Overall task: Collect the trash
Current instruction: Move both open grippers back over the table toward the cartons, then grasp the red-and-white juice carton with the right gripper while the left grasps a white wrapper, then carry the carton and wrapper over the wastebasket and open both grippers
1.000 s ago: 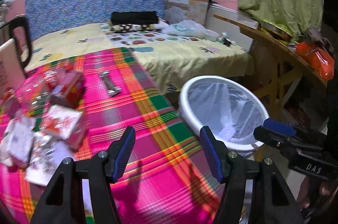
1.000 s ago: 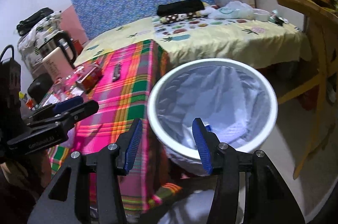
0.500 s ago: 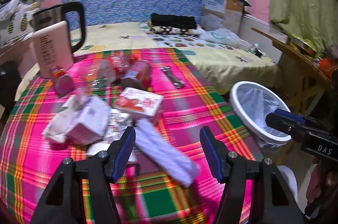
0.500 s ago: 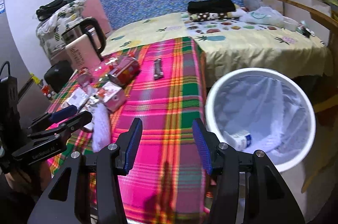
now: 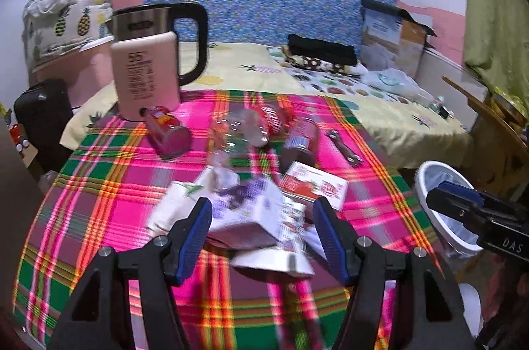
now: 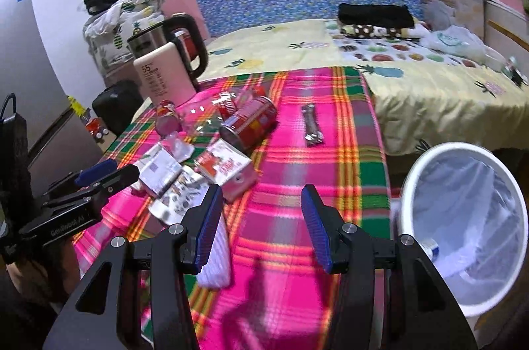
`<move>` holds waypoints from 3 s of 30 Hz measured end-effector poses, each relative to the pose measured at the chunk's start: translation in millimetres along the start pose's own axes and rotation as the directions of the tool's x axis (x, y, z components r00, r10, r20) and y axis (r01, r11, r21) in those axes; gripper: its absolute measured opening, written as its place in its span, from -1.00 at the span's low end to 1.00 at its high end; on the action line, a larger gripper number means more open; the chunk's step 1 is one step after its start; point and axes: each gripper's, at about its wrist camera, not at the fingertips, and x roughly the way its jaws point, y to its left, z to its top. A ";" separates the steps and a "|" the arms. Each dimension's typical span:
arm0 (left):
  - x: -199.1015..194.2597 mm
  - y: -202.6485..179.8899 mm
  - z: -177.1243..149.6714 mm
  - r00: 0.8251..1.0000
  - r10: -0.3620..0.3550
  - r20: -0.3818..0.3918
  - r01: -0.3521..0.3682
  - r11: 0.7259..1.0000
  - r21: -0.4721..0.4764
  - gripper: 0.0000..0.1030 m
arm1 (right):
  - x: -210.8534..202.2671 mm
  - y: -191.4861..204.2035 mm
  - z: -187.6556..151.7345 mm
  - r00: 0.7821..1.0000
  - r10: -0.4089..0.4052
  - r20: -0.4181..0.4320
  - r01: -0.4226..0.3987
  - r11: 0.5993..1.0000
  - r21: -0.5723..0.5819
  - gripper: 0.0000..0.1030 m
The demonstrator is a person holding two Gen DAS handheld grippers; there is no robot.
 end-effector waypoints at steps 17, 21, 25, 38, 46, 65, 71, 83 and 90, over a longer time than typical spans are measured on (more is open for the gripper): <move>14.6 44.4 -3.6 0.999 -0.020 -0.030 0.019 0.999 -0.044 0.39 | 66.4 27.7 7.8 0.993 0.056 -0.104 -0.079 0.969 -0.235 0.24; 17.0 36.0 -7.3 0.997 -0.065 -0.038 0.064 0.998 -0.022 0.43 | 75.2 27.9 10.4 0.991 0.059 -0.120 -0.089 0.961 -0.263 0.28; 22.8 31.0 -7.9 0.996 -0.070 -0.046 0.070 0.998 -0.012 0.43 | 85.4 30.0 11.6 0.988 0.056 -0.147 -0.099 0.949 -0.301 0.28; 16.1 67.7 -3.3 1.000 -0.021 0.001 0.021 0.995 -0.099 0.55 | 91.1 29.0 11.1 0.980 0.083 -0.179 -0.130 0.953 -0.272 0.20; 39.4 83.0 -8.5 0.998 0.047 -0.041 -0.052 0.993 -0.104 0.48 | 73.9 18.6 3.6 0.986 0.079 -0.145 -0.109 0.972 -0.210 0.19; 28.6 60.9 -15.7 0.996 0.063 -0.061 -0.066 0.997 -0.043 -0.49 | 37.0 8.2 1.7 0.997 0.057 -0.045 -0.063 0.989 -0.134 0.18; 4.4 51.8 -10.5 0.998 0.062 -0.017 -0.062 0.997 -0.040 -0.49 | 20.1 3.1 0.3 0.999 0.047 -0.005 -0.047 0.992 -0.114 0.18; -16.1 -7.0 -3.1 0.998 -0.058 0.008 0.057 0.998 0.024 -0.49 | -9.4 -17.4 -14.3 0.999 -0.005 0.036 0.007 0.999 -0.051 0.18; -9.5 -61.7 0.0 0.987 -0.161 -0.015 0.161 0.982 0.096 -0.49 | -29.7 -43.2 -22.7 0.996 -0.065 0.058 0.065 0.998 0.005 0.18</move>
